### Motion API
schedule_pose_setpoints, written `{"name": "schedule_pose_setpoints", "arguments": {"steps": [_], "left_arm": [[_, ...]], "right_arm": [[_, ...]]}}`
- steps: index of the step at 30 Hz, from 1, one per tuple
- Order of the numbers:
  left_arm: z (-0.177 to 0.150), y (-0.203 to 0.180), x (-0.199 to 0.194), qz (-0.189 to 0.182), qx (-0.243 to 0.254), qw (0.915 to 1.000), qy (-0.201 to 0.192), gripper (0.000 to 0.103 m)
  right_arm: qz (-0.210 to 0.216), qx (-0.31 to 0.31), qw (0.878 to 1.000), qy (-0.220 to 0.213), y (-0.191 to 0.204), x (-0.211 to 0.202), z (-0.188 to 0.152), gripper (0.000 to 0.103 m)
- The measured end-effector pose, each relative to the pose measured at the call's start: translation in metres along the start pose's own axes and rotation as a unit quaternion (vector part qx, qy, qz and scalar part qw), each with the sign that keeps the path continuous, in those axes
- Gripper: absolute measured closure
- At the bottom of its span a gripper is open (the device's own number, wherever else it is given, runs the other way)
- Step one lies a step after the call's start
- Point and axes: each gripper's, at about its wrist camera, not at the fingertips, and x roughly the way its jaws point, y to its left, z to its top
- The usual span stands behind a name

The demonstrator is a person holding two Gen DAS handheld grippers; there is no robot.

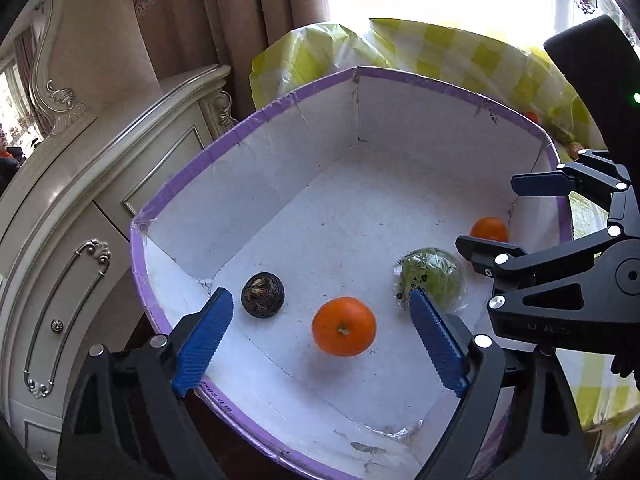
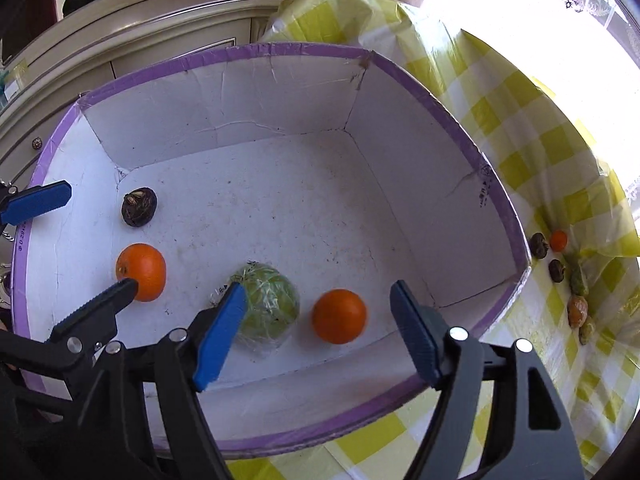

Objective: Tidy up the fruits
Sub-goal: 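Open both grippers to drop the mandarins into the box, then move both grippers back toward the remaining fruits on the tablecloth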

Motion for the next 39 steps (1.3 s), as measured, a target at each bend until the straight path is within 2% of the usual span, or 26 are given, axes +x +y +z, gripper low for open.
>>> {"name": "schedule_pose_setpoints", "arguments": {"steps": [5, 11, 13, 15, 18, 20, 22, 24, 29, 30, 32, 35, 39], "left_arm": [[0.002, -0.003, -0.002, 0.015, 0.002, 0.9999, -0.001, 0.016], [0.008, -0.02, -0.008, 0.044, 0.026, 0.9986, -0.017, 0.016], [0.011, -0.032, -0.019, 0.049, 0.033, 0.9971, -0.048, 0.016], [0.014, -0.047, -0.038, 0.036, 0.033, 0.9933, -0.105, 0.016], [0.015, -0.08, -0.067, -0.019, 0.043, 0.9794, -0.196, 0.016], [0.016, -0.11, -0.078, -0.045, 0.063, 0.9686, -0.236, 0.016], [0.016, -0.14, -0.081, -0.079, 0.086, 0.9577, -0.263, 0.016], [0.019, -0.172, -0.073, -0.117, 0.108, 0.9513, -0.264, 0.016], [0.033, -0.239, -0.033, -0.209, 0.106, 0.9457, -0.225, 0.016], [0.033, -0.251, -0.021, -0.214, 0.102, 0.9461, -0.221, 0.016], [0.04, -0.27, 0.004, -0.203, 0.093, 0.9536, -0.202, 0.016], [0.05, -0.284, 0.038, -0.207, 0.066, 0.9611, -0.17, 0.016], [0.074, -0.302, 0.077, -0.202, 0.037, 0.9687, -0.14, 0.016]], "right_arm": [[-0.007, 0.008, 1.0, -0.029, -0.007, -0.013, -0.003, 0.023], [-0.007, 0.035, 0.994, -0.105, -0.033, -0.045, -0.017, 0.013], [-0.013, 0.054, 0.988, -0.141, -0.048, -0.06, -0.029, 0.013], [-0.019, 0.078, 0.977, -0.196, -0.067, -0.077, -0.05, 0.008], [-0.033, 0.13, 0.951, -0.277, -0.101, -0.096, -0.094, 0.002], [-0.043, 0.174, 0.937, -0.3, -0.128, -0.097, -0.126, 0.002], [-0.053, 0.222, 0.93, -0.287, -0.155, -0.089, -0.155, 0.002], [-0.063, 0.268, 0.924, -0.266, -0.182, -0.078, -0.182, 0.002], [-0.121, 0.343, 0.905, -0.221, -0.236, -0.056, -0.232, 0.002], [-0.135, 0.354, 0.901, -0.21, -0.245, -0.05, -0.239, 0.002], [-0.165, 0.371, 0.895, -0.186, -0.261, -0.038, -0.25, 0.002], [-0.196, 0.373, 0.893, -0.159, -0.273, -0.024, -0.257, 0.002], [-0.212, 0.372, 0.889, -0.16, -0.291, -0.02, -0.254, 0.002]]}}
